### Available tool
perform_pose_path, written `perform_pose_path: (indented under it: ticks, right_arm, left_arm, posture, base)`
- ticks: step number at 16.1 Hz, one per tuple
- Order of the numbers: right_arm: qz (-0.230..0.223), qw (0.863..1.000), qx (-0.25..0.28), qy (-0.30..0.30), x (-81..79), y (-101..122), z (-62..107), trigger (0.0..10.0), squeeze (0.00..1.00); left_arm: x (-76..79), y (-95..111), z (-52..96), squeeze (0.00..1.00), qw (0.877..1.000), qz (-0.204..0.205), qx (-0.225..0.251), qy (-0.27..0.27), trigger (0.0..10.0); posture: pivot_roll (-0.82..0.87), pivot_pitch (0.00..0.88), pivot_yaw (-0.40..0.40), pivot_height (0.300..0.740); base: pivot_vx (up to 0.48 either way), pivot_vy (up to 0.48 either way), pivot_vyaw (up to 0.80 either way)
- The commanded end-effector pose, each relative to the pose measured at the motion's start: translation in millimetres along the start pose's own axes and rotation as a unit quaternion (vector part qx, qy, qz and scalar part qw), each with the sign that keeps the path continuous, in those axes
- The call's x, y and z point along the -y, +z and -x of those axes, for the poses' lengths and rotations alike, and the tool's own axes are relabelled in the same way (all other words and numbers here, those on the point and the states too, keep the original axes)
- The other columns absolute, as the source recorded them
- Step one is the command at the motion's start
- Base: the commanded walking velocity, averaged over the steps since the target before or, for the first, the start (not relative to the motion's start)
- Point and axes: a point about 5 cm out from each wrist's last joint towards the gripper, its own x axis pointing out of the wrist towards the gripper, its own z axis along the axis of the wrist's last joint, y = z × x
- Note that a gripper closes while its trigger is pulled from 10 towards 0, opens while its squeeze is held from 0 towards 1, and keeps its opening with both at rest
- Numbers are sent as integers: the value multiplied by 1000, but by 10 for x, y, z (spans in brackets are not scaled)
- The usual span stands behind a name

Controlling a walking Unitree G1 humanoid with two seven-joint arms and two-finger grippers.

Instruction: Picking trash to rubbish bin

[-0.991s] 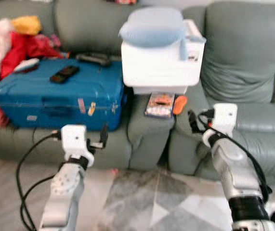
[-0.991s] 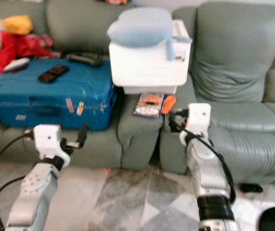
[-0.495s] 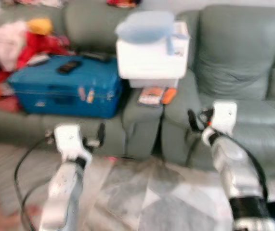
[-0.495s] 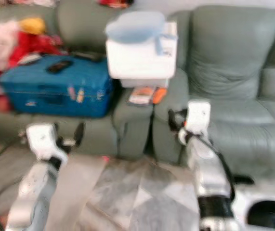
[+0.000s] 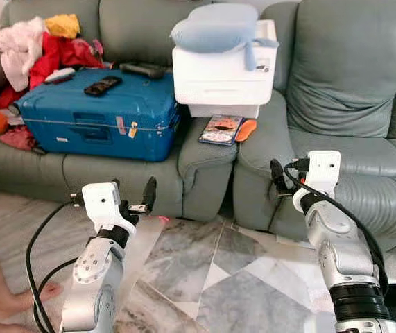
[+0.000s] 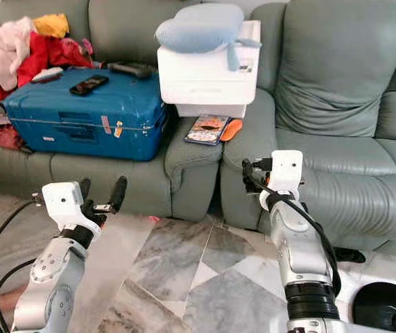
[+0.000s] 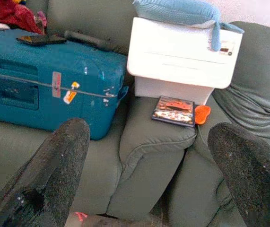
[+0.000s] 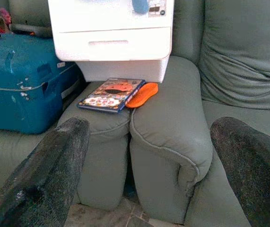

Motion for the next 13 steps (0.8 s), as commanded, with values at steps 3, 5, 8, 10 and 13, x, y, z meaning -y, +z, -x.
perform_pose_path:
  ticks: [3,5,8,10,13]
  right_arm:
    - [2,1000,11,2,-15,71,-30,10000,0]
    - [1,1000,11,2,-23,66,-26,10000,0]
    - [1,1000,11,2,-23,67,-26,10000,0]
    - [1,1000,11,2,-22,68,-26,10000,0]
    - [2,1000,12,2,-24,71,-30,10000,0]
  left_arm:
    - [3,62,-25,0,1000,9,10,2,10000]
    - [-4,55,-35,0,1000,16,7,4,10000]
    - [0,43,-39,0,1000,16,3,2,10000]
    - [2,41,-39,0,1000,16,3,2,10000]
    - [3,37,-39,0,1000,16,1,1,10000]
  posture:
    - [51,8,-12,740]
    - [50,8,-11,740]
    - [48,7,-12,740]
    - [48,7,-12,740]
    - [50,7,-11,740]
  base:
    - [0,0,0]
    - [0,480,0]
    - [0,480,0]
    - [0,480,0]
    - [0,480,0]
